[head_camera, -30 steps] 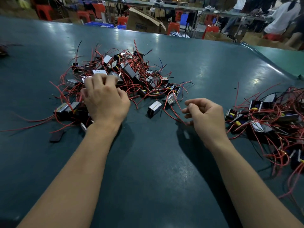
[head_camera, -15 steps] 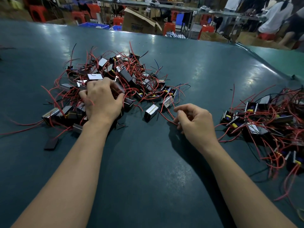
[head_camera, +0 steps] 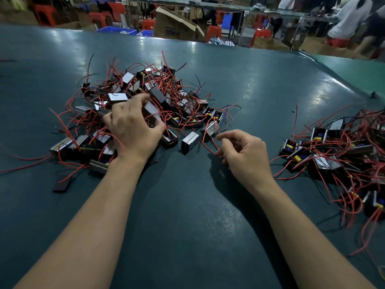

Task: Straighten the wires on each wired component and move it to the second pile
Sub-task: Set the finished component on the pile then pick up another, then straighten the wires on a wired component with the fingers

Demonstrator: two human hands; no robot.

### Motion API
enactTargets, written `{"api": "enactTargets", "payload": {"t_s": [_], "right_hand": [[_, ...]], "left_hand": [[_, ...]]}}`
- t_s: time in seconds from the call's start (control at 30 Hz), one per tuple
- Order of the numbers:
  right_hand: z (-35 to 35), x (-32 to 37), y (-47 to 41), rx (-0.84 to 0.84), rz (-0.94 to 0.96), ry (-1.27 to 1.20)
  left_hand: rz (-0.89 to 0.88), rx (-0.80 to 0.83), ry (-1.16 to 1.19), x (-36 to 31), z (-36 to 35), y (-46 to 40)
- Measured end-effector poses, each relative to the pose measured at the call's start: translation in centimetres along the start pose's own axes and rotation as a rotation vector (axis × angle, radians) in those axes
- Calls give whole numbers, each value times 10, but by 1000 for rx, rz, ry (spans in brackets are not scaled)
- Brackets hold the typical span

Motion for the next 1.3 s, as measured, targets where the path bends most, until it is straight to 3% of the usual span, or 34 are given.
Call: {"api": "enactTargets", "payload": {"t_s": [0.07,0.13,0.27,0.37,0.5,0.57,0.67,0.83,0.93,1.17,1.3], "right_hand": [[0,2,0,0,-3,-20],[-1,4,0,15,-41,-126],[1,13,-2,148,-169,-609],[4,17,-2,248,-222,-784],[10,17,2,269,-220,-770],[15,16,4,272,-238,-834],[17,15,10,269,-255,-890],[21,17,16,205,-298,-953],[30,12,15,165,-304,-930],[33,0,16,238,-435,-905],[28,-2,15,161,-405,-854]], "left_hand": [[-82,-167,92,-9,12,3],[-281,-240,264,-21,18,10],[-627,-40,482,-50,15,30],[-691,176,595,-66,8,43],[-702,324,663,-73,7,50],[-715,315,649,-73,9,50],[-777,147,538,-72,15,50],[-586,-167,400,-59,27,47],[-447,-119,385,-52,23,47],[-54,29,-72,-27,1,38],[153,195,-234,-18,-7,35]]}}
Point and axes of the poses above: each hand's wrist, its own y-axis away from the middle knuckle, its own z-axis out of the back of the hand, x = y × z, the point moved 2 cm from there along -y, towards the middle knuckle, and after that the axes turned 4 degrees about y, right-handed, at the moved point
